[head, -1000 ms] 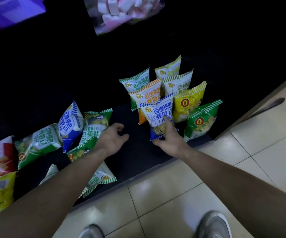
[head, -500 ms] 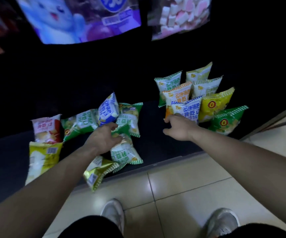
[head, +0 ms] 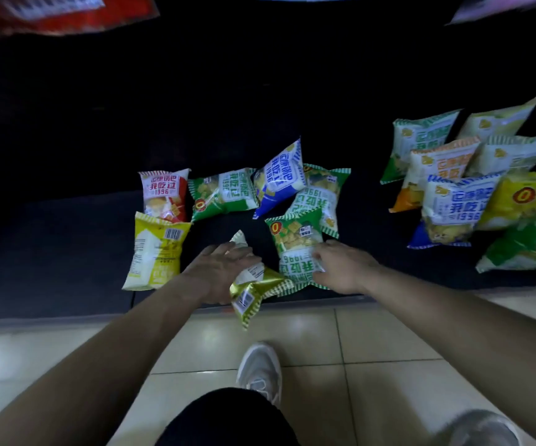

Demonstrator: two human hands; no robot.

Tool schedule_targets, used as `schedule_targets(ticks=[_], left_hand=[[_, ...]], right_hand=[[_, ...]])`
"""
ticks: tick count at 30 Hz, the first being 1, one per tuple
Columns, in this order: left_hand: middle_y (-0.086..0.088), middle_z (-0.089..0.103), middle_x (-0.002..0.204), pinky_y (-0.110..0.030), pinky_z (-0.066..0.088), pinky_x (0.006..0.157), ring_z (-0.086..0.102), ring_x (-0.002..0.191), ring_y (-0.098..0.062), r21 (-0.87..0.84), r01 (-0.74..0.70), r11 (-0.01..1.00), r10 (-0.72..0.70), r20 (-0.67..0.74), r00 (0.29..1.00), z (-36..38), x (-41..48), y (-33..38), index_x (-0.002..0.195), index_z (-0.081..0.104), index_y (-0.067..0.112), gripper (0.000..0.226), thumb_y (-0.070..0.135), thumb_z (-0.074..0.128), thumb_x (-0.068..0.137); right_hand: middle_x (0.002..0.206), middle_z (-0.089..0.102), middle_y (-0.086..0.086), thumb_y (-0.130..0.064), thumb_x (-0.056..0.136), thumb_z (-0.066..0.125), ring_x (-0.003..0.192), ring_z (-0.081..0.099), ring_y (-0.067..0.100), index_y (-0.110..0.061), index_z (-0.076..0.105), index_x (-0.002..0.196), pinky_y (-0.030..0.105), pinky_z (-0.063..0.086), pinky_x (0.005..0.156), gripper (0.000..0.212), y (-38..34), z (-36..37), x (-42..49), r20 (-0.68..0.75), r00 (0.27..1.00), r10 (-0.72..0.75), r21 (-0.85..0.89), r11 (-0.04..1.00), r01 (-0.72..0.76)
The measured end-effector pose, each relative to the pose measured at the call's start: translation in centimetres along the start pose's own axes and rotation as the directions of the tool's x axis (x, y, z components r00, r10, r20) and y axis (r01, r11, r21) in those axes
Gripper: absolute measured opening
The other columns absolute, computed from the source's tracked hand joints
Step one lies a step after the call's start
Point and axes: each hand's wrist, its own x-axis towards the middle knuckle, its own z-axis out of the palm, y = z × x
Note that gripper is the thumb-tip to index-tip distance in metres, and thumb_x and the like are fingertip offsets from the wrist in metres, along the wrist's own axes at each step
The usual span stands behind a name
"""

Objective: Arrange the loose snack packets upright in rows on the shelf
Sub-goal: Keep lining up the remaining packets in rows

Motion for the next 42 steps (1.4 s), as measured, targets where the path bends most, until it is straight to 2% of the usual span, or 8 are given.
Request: schedule_targets(ticks=[7,13,20,27,30,33,37,42], left_hand=[[0.013,0.043,0.146,-0.041,0.027,0.113,0.034,0.137,-0.019,0.029,-0.083,0.996,0.085,-0.101,0.991,-0.1,2.7,-1.7,0.144,0.036,0.042,0.097,0.060,0.080,0.059],[0.005,0.055,0.132,-0.034,0.041,0.104,0.052,0.122,-0.020,-0.228,0.043,0.973,-0.090,-0.202,0.975,0.7,1.2,-2.5,0.140,0.044,0.033,0.095,0.065,0.077,0.057],[0.009,0.055,0.132,-0.036,0.047,0.100,0.054,0.119,-0.016,-0.629,0.047,0.776,-0.266,-0.259,0.929,-3.4,-1.3,-1.9,0.144,0.041,0.031,0.104,0.057,0.087,0.055],[0.018,0.059,0.122,-0.004,0.039,0.082,0.056,0.113,-0.004,-0.769,-0.110,0.629,-0.138,-0.249,0.959,-9.8,-0.4,1.7,0.145,0.043,0.029,0.099,0.042,0.092,0.060],[0.017,0.059,0.124,-0.002,0.040,0.079,0.056,0.114,-0.004,-0.770,-0.139,0.622,-0.066,-0.228,0.971,-11.1,0.6,3.8,0.142,0.045,0.031,0.095,0.037,0.093,0.060],[0.017,0.060,0.125,-0.020,0.048,0.096,0.057,0.117,-0.006,-0.772,-0.161,0.614,0.010,-0.197,0.980,-11.5,1.6,5.3,0.144,0.044,0.034,0.101,0.040,0.094,0.057],[0.023,0.058,0.121,-0.002,0.043,0.081,0.056,0.105,0.012,-0.793,-0.171,0.584,0.072,-0.160,0.985,-11.8,2.5,6.7,0.141,0.044,0.036,0.090,0.025,0.092,0.066],[0.020,0.057,0.127,-0.016,0.049,0.093,0.059,0.113,-0.002,-0.812,-0.169,0.558,0.133,-0.113,0.985,-11.9,3.7,8.3,0.141,0.044,0.037,0.090,0.024,0.091,0.066]], right_hand=[[0.121,0.047,0.002,-0.037,0.090,0.055,0.110,0.053,0.026,-0.024,0.047,0.125,0.042,0.050,0.086,0.037,0.8,2.5,0.0,-0.156,0.987,0.048,0.088,0.996,-0.035],[0.127,0.045,0.002,-0.035,0.092,0.055,0.115,0.049,0.026,-0.023,0.045,0.132,0.038,0.047,0.085,0.043,0.5,2.1,-0.4,-0.208,0.977,0.034,0.069,0.997,-0.020],[0.141,0.038,0.004,-0.039,0.092,0.059,0.129,0.043,0.026,-0.023,0.030,0.148,0.040,0.044,0.098,0.065,-1.0,-1.3,-2.0,-0.350,0.933,-0.088,0.097,0.987,0.129],[0.147,0.028,-0.001,-0.042,0.089,0.067,0.132,0.033,0.020,-0.038,0.023,0.152,0.036,0.043,0.099,0.077,0.2,-9.2,-6.3,-0.481,0.799,-0.361,-0.226,0.931,0.285],[0.151,0.024,-0.004,-0.047,0.088,0.067,0.133,0.028,0.018,-0.043,0.033,0.149,0.036,0.038,0.100,0.070,1.5,-10.9,-7.9,-0.419,0.818,-0.394,-0.307,0.909,0.281],[0.150,0.029,-0.007,-0.051,0.086,0.068,0.135,0.027,0.017,-0.041,0.049,0.138,0.038,0.037,0.103,0.057,3.0,-11.0,-8.6,-0.382,0.824,-0.419,-0.296,0.900,0.320],[0.138,0.045,-0.014,-0.041,0.090,0.066,0.126,0.034,0.014,-0.036,0.063,0.121,0.040,0.040,0.102,0.031,4.6,-10.3,-8.5,-0.444,0.799,-0.407,-0.175,0.913,0.368],[0.116,0.051,-0.020,-0.037,0.088,0.071,0.113,0.039,0.012,-0.034,0.069,0.098,0.034,0.039,0.095,0.011,6.2,-9.9,-7.8,-0.478,0.790,-0.385,-0.125,0.920,0.372]])
